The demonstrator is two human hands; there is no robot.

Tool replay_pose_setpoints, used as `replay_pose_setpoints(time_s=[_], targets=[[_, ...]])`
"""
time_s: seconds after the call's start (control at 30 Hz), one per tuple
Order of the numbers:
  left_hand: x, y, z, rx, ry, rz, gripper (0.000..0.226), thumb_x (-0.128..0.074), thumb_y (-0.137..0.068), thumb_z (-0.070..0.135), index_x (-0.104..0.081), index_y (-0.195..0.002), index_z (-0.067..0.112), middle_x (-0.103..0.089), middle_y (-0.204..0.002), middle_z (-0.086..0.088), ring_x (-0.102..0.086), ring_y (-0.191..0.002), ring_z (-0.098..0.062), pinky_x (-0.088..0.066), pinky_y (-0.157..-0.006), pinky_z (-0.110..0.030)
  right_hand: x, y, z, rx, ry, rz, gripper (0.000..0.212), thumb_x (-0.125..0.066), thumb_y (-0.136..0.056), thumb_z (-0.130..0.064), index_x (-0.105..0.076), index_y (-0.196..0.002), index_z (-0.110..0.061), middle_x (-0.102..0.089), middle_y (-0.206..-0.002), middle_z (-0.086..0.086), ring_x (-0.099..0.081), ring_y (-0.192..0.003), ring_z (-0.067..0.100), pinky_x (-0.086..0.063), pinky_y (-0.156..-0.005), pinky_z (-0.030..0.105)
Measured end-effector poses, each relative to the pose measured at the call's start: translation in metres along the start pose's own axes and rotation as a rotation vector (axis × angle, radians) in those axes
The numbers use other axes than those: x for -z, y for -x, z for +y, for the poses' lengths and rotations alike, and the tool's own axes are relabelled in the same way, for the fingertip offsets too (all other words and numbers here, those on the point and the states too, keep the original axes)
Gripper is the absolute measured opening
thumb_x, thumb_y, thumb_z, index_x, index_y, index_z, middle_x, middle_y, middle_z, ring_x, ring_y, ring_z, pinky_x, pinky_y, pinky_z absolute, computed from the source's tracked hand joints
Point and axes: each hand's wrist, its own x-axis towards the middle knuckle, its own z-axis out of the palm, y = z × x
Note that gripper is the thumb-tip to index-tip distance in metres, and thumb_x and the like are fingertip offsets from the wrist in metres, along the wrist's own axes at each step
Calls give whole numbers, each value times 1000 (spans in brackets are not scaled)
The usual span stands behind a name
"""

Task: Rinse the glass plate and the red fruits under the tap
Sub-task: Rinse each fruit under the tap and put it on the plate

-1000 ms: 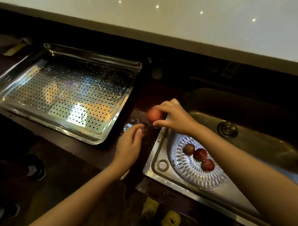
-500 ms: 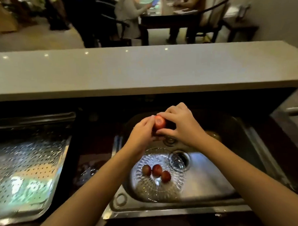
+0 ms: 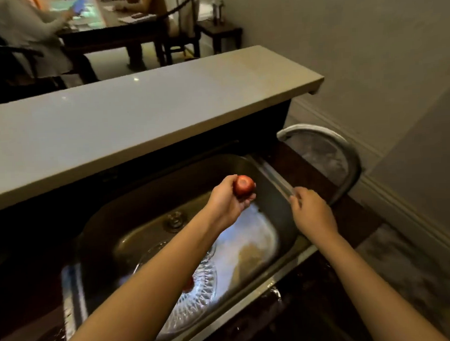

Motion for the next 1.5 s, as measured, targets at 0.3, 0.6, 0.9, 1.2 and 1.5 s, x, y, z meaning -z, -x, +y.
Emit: replay_pose_setpoints(time_s=[0.3, 0.6, 0.9, 1.2, 1.5], targets=[[-40, -59, -15, 117, 65, -58, 29, -31, -99, 36, -52, -92, 16, -53, -86, -10, -48, -65, -20, -41, -39, -16, -36, -2, 28, -178, -182, 30, 28, -36, -99, -16, -56, -111, 0, -66, -103, 24, -62, -99, 37, -49, -87, 45], [-62, -71, -17, 81, 13, -48, 26, -35, -100, 32, -46, -111, 12, -54, -92, -11, -52, -73, -18, -44, -50, -21, -40, -8, 24, -212, -261, 135, 33, -35, -99, -20, -61, -103, 1, -68, -93, 21, -65, -88, 35, -52, -81, 45], [-65, -74, -9, 52, -24, -53, 42, -36, -100, 31, -38, -136, 10, -54, -89, -12, -51, -68, -18, -45, -46, -20, -40, -12, 22, -228, -244, 138, 33, -36, -99, -21, -62, -99, -1, -68, -93, 18, -65, -88, 32, -50, -77, 40], [-67, -76, -15, 61, -71, -91, 28, -35, -100, 33, -47, -116, 13, -54, -90, -10, -50, -71, -16, -42, -53, -21, -42, -14, 26, -209, -225, 158, 32, -36, -100, -21, -61, -101, -2, -68, -94, 16, -64, -88, 30, -51, -78, 40], [-64, -76, -16, 44, -250, -157, 23, -47, -96, 32, -44, -111, 15, -49, -87, -10, -48, -53, -12, -37, -36, -15, -38, -15, 26, -225, -259, 87, 34, -36, -99, -25, -60, -103, -2, -67, -95, 17, -64, -87, 31, -52, -78, 44]])
